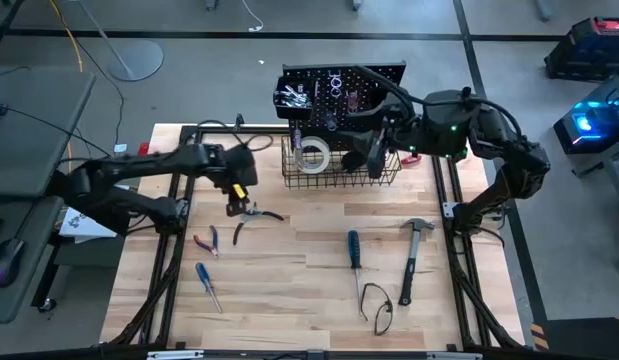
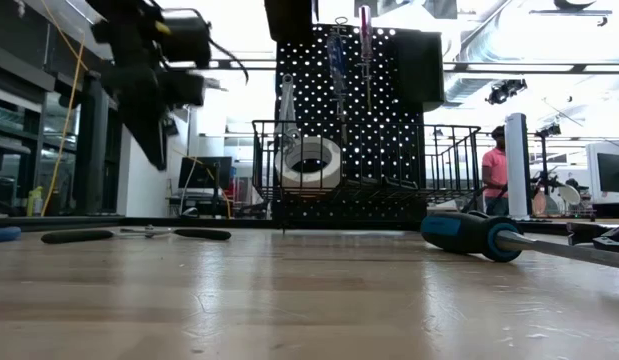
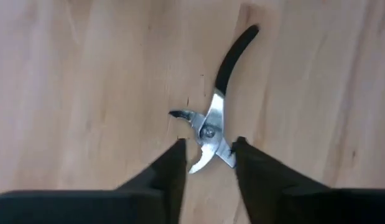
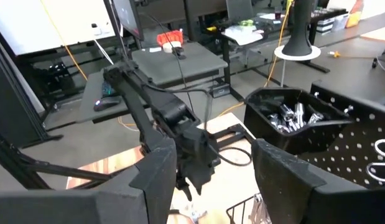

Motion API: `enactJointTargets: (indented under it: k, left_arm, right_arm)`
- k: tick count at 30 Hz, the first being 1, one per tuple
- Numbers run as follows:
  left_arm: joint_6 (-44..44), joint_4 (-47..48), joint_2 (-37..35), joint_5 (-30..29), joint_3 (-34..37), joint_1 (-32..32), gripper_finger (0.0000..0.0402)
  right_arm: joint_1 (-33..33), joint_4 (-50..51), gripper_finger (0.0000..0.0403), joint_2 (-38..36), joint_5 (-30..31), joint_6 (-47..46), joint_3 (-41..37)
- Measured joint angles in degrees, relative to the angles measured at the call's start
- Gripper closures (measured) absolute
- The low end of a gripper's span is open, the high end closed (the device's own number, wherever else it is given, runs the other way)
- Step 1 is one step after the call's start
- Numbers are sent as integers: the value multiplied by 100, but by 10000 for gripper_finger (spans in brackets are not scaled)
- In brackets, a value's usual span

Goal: Hang tools onto peg board
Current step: Put the black plier in the right black bin on the pegboard

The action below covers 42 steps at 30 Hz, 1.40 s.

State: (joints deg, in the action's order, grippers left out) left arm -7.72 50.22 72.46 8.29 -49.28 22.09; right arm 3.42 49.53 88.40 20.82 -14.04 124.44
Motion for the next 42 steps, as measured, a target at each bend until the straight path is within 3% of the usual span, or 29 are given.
enactJointTargets:
  k: [6,10,15,20,23,27,30,32,36,42]
  left_arm:
    - [470,-100,980,2,0,0,174]
    - [513,-174,1491,5,0,-39,121]
    - [561,-533,1900,-68,-3,-211,102]
    - [560,-767,2450,-753,-21,-437,102]
    - [719,-758,2752,-836,-15,-492,102]
    - [982,-770,2805,-757,-11,-511,111]
    - [1175,-744,2805,-796,-9,-521,139]
    - [1306,-700,2805,-796,-9,-531,178]
    - [1503,-660,2805,-793,-9,-591,299]
    - [1490,-684,2385,-973,-5,-787,304]
  right_arm:
    - [0,259,206,2,-11,-112,0]
    - [0,257,206,2,-24,-101,0]
    - [0,306,206,4,-24,-94,0]
    - [0,355,206,4,-24,-96,0]
    - [0,355,206,4,-24,-96,0]
    - [2,382,206,4,-24,-106,0]
    - [0,457,206,4,-24,-219,0]
    - [0,500,206,4,-24,-241,0]
    - [0,512,206,4,-24,-243,0]
    - [0,513,206,-10,-24,-236,-1]
